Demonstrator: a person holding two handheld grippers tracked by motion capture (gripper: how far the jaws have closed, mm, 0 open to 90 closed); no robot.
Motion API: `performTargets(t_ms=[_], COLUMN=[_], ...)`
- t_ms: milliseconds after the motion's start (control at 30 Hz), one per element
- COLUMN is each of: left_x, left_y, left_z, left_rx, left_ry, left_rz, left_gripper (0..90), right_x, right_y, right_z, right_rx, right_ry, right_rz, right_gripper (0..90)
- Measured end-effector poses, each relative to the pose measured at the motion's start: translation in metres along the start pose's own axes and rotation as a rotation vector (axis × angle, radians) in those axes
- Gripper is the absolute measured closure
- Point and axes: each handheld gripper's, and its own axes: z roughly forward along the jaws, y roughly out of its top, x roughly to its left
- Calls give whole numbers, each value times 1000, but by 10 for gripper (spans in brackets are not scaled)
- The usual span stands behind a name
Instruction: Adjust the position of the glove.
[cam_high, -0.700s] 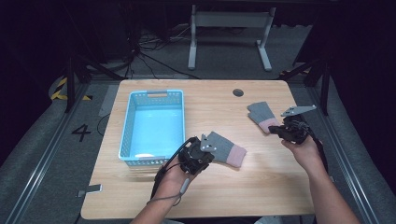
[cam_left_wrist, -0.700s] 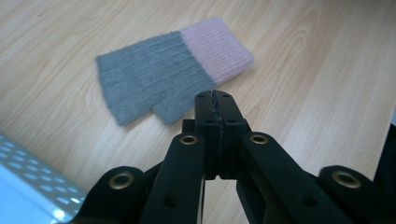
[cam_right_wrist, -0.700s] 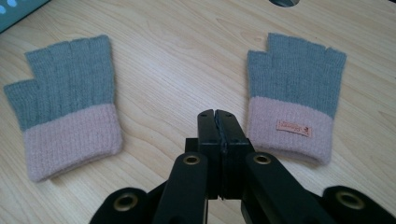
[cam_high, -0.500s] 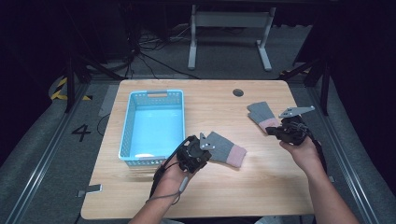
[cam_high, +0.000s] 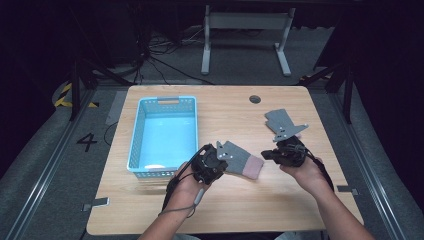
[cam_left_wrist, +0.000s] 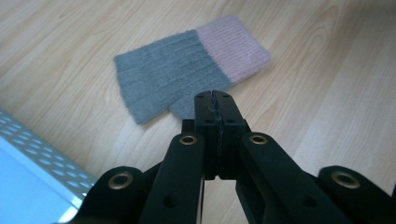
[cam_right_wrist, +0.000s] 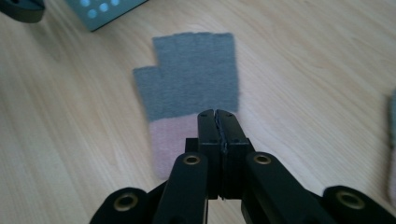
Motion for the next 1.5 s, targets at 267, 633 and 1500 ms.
performTargets(t_ms=[267,633,1500], left_x=[6,13,19], left_y=[1,-1,3], left_z=[0,-4,1], left_rx=[4,-10,7], left_ry=[-46,-29,-47], left_rz=[-39,-43,-38], left_gripper=[899,898,898], right_x=[28,49,36], right_y=[7,6,-14], right_z=[18,38,59], right_rx=[49,143,276], right_ry=[80,175,150], right_rz=[-83,-175,-124], right_gripper=[897,897,897])
